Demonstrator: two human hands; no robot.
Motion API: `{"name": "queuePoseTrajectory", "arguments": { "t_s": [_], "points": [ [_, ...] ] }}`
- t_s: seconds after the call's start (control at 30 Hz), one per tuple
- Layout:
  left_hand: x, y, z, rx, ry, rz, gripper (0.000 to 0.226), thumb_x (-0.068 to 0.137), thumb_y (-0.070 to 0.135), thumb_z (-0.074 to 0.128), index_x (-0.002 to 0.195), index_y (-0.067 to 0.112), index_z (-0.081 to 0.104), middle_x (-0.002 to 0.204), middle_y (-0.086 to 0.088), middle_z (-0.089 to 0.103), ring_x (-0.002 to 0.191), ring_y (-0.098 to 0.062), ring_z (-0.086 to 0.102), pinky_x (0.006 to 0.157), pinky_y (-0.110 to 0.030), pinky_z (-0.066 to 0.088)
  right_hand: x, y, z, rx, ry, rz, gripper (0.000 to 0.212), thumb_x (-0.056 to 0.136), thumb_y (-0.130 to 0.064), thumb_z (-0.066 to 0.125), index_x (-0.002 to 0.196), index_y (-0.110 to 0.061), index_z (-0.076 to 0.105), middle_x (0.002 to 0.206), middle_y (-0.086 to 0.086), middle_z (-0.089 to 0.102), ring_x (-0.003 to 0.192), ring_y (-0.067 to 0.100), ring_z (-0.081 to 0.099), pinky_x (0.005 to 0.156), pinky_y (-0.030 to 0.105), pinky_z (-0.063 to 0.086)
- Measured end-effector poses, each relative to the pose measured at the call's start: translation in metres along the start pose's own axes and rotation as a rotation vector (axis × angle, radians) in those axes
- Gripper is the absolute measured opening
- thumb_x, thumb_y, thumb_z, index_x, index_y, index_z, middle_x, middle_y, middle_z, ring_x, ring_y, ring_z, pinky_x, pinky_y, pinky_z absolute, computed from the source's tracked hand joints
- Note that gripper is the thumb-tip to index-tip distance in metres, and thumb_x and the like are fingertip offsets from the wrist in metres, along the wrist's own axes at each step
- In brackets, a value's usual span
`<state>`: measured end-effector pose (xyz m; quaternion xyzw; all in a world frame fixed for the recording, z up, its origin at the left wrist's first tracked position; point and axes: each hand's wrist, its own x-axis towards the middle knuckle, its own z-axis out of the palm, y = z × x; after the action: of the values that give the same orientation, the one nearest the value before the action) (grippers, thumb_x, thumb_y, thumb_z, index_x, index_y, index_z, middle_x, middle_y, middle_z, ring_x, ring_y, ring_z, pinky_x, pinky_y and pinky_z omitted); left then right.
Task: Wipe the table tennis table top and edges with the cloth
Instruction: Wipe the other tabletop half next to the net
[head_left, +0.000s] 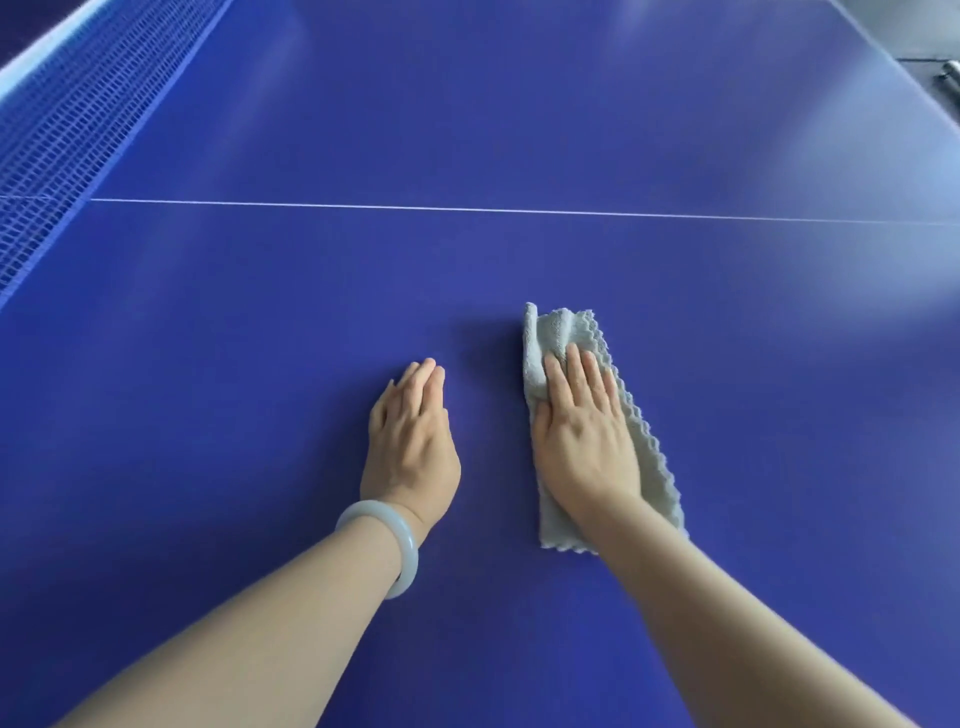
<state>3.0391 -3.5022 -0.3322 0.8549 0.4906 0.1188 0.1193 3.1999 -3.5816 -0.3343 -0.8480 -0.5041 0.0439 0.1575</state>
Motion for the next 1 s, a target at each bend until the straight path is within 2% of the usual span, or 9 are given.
{"name": "queuePoseTrajectory", "arguments": {
  "t_s": [0.23,0.3,0.37,0.5,0.6,0.67,0.77,0.9,1.0],
  "points": [
    [-0.001,0.006,0.001,0.051,0.028,-0.027,0.045,0.087,0.000,0.053,0.132,0.005,0.054,0.138,-0.010,0.053,0.132,-0.030,0.048,0.113,-0.043,0.035,0.052,-0.033,0.016,0.042,-0.246,-0.535,0.053,0.108,-0.033,0.027,0.160,-0.028,0.016,0.167,-0.007,0.006,0.155,0.015,-0.002,0.124,0.034,-0.011],
    [-0.002,0.005,0.000,0.079,0.020,-0.022,0.051,0.089,0.001,0.052,0.140,0.007,0.049,0.146,-0.006,0.046,0.137,-0.026,0.043,0.116,-0.041,0.032,0.080,-0.008,0.007,-0.032,-0.201,-0.436,0.053,0.106,-0.029,0.029,0.158,-0.024,0.022,0.167,-0.001,0.016,0.154,0.018,0.007,0.125,0.038,-0.004],
    [-0.002,0.005,0.001,0.091,-0.005,-0.026,0.055,0.092,0.002,0.046,0.146,0.009,0.041,0.153,-0.003,0.038,0.142,-0.022,0.036,0.120,-0.037,0.024,0.091,0.032,-0.007,-0.090,-0.115,-0.129,0.054,0.105,-0.021,0.028,0.158,-0.017,0.021,0.166,0.005,0.018,0.154,0.021,0.009,0.124,0.039,-0.002],
    [-0.001,0.008,0.000,0.114,-0.048,-0.031,0.057,0.093,0.003,0.044,0.150,0.009,0.036,0.157,-0.003,0.033,0.146,-0.022,0.029,0.122,-0.038,0.021,0.021,0.067,-0.027,-0.025,-0.026,0.277,0.055,0.105,-0.018,0.022,0.157,-0.003,0.020,0.165,0.020,0.014,0.154,0.034,0.007,0.125,0.047,0.002],
    [-0.001,0.008,-0.001,0.113,-0.048,-0.030,0.059,0.090,0.001,0.047,0.148,0.007,0.039,0.155,-0.005,0.036,0.145,-0.024,0.032,0.120,-0.040,0.025,-0.048,0.020,-0.012,-0.022,0.008,0.190,0.058,0.096,-0.017,0.029,0.149,0.006,0.035,0.155,0.032,0.029,0.147,0.047,0.024,0.121,0.054,0.014],
    [-0.001,0.008,-0.001,0.114,-0.034,-0.030,0.060,0.087,-0.002,0.049,0.146,0.004,0.043,0.153,-0.008,0.040,0.142,-0.026,0.038,0.118,-0.042,0.029,-0.051,-0.009,0.000,0.003,-0.062,0.059,0.062,0.094,-0.013,0.037,0.154,0.001,0.029,0.160,0.028,0.020,0.151,0.042,0.014,0.122,0.051,0.009],
    [-0.001,0.009,0.000,0.107,-0.006,-0.019,0.060,0.083,-0.005,0.054,0.142,0.002,0.048,0.149,-0.010,0.045,0.137,-0.029,0.044,0.115,-0.043,0.034,0.009,-0.030,0.010,0.050,-0.112,-0.152,0.059,0.103,-0.017,0.031,0.159,-0.009,0.017,0.167,0.015,0.007,0.155,0.030,-0.005,0.125,0.042,-0.006],
    [-0.002,0.008,-0.003,0.114,-0.005,-0.041,0.060,0.084,-0.002,0.058,0.142,0.006,0.048,0.149,-0.006,0.045,0.137,-0.025,0.044,0.114,-0.040,0.032,0.114,-0.029,0.011,0.019,-0.199,-0.389,0.053,0.107,-0.029,0.029,0.159,-0.020,0.022,0.167,0.005,0.015,0.155,0.023,0.005,0.125,0.035,-0.005],
    [-0.002,0.009,-0.003,0.113,-0.039,-0.059,0.060,0.089,0.000,0.051,0.147,0.009,0.041,0.155,-0.002,0.037,0.144,-0.021,0.034,0.120,-0.036,0.021,0.158,0.021,0.002,-0.055,-0.107,-0.179,0.055,0.105,-0.022,0.027,0.159,-0.017,0.019,0.165,0.008,0.021,0.153,0.023,0.012,0.125,0.038,0.001]
  ]
}}
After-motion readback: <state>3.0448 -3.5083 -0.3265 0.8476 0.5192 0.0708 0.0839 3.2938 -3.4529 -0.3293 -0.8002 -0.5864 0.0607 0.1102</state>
